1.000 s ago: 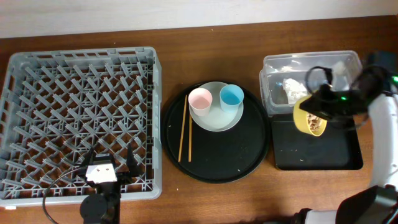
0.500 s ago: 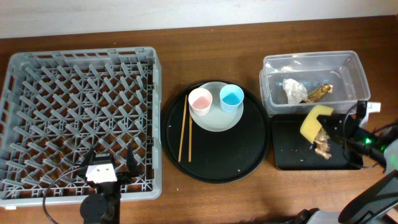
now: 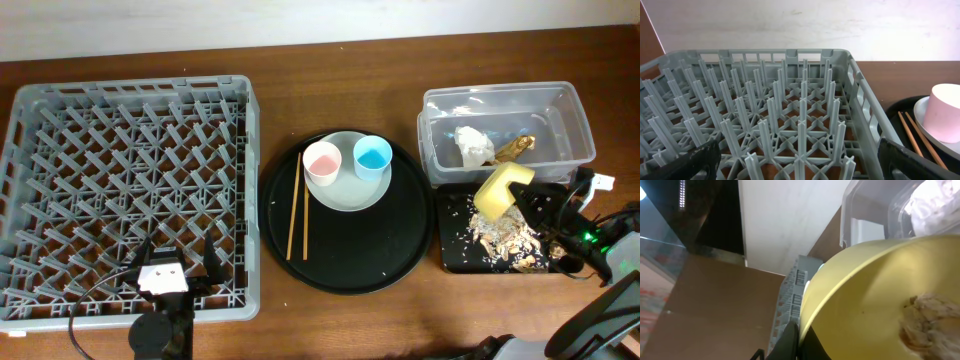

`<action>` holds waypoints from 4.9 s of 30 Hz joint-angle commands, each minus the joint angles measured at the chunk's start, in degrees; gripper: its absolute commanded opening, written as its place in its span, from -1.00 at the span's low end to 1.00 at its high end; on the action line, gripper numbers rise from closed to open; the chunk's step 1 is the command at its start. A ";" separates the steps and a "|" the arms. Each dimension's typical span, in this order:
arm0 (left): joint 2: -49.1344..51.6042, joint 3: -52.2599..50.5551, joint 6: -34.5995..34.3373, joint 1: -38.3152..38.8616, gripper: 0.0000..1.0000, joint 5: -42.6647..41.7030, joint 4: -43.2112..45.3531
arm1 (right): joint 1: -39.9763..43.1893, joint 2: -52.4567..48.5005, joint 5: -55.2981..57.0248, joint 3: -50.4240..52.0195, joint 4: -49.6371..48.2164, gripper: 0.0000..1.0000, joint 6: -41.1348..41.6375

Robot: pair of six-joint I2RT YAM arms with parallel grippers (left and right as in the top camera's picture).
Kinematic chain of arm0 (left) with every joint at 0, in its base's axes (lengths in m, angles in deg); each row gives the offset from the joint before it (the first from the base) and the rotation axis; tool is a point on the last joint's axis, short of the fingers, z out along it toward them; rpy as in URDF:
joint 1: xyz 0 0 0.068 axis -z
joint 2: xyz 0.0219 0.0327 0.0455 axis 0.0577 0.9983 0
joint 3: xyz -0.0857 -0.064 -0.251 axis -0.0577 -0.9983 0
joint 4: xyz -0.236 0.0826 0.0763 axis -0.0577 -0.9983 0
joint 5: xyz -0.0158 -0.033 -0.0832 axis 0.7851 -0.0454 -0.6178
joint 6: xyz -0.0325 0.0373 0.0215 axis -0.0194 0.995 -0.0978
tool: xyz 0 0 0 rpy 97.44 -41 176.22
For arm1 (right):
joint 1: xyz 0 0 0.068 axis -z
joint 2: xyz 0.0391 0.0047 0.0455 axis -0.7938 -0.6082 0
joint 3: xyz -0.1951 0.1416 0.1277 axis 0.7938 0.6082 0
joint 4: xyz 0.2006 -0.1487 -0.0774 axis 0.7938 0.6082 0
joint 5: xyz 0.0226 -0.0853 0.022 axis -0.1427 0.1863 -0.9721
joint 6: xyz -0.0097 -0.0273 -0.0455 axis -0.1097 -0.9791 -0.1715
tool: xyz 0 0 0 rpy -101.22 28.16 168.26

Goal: Sort waste into correct bins and load items into the dishwasher rack

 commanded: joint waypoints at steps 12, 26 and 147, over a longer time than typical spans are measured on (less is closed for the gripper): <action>-0.24 -0.15 0.85 0.22 0.99 0.42 -0.02 | 0.26 -0.59 -2.91 0.24 12.39 -0.92 0.13; -0.24 -0.15 0.85 0.22 0.99 0.42 -0.02 | 0.15 -0.37 -2.89 0.22 1.20 -0.92 7.45; 70.55 68.48 -19.02 0.22 0.99 -33.70 -53.88 | -70.01 -17.09 77.53 -34.64 3.98 -0.38 8.66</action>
